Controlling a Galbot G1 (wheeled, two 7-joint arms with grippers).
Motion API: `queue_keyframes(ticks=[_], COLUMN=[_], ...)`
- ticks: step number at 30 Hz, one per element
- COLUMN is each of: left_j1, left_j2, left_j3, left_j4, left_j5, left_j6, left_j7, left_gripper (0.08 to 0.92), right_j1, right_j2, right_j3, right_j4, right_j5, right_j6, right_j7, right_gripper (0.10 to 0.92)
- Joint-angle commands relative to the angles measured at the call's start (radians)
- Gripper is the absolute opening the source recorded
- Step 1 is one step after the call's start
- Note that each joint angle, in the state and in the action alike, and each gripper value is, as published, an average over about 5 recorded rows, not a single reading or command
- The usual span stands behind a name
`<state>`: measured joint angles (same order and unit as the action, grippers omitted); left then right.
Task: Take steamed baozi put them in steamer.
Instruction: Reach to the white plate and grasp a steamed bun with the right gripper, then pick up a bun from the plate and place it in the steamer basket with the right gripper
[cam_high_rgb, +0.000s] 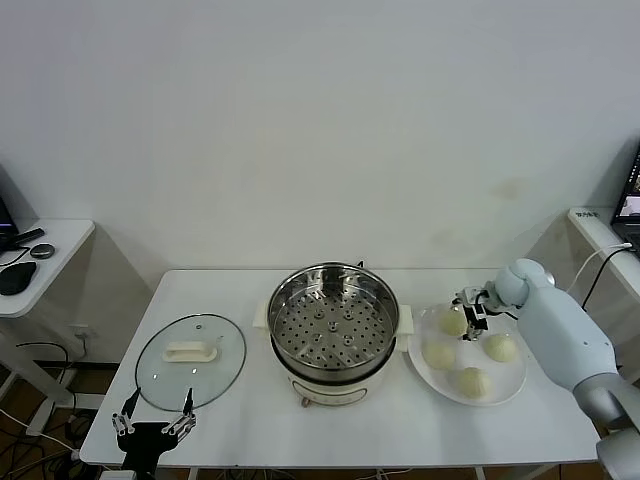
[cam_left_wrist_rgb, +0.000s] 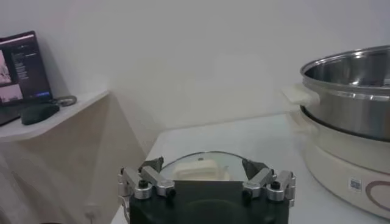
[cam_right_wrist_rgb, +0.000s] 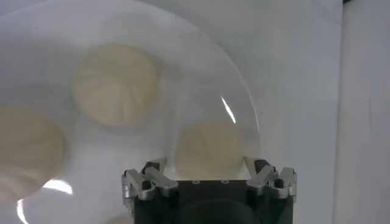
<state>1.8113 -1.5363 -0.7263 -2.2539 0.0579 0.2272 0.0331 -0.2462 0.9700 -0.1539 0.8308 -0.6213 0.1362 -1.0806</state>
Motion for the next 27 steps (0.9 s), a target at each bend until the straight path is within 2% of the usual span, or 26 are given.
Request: queue_keyframes(ticks=[1, 7, 18, 22, 27], left_j1=[0.001, 0.003, -0.004, -0.012, -0.029], left_j2=[0.000, -0.001, 0.001, 0.002, 0.008], left_j3=[0.002, 0.007, 0.025, 0.033, 0.033], left_j4=[0.002, 0.001, 0.003, 0.003, 0.002], left_j5=[0.001, 0.007, 0.012, 0.016, 0.017], left_j6=[0.000, -0.002, -0.002, -0.002, 0.000], left_j7=[-0.001, -0.003, -0.004, -0.005, -0.009], left_gripper=[0.823, 0.823, 0.823, 0.823, 0.823], right_j1=[0.000, -0.003, 0.042, 0.133, 0.364], right_j2=[0.005, -0.003, -0.045, -0.076, -0.085], right_j3=[0.004, 0.017, 0.006, -0.065, -0.236], right_j4=[-0.009, -0.001, 0.041, 0.086, 0.141], right_j5=[-0.001, 0.015, 0.091, 0.191, 0.404], right_j6=[0.001, -0.002, -0.023, -0.046, -0.098], right_j7=[0.002, 0.002, -0.027, -0.055, -0.107], right_gripper=[0.718, 0.637, 0.606, 0.610, 0.611])
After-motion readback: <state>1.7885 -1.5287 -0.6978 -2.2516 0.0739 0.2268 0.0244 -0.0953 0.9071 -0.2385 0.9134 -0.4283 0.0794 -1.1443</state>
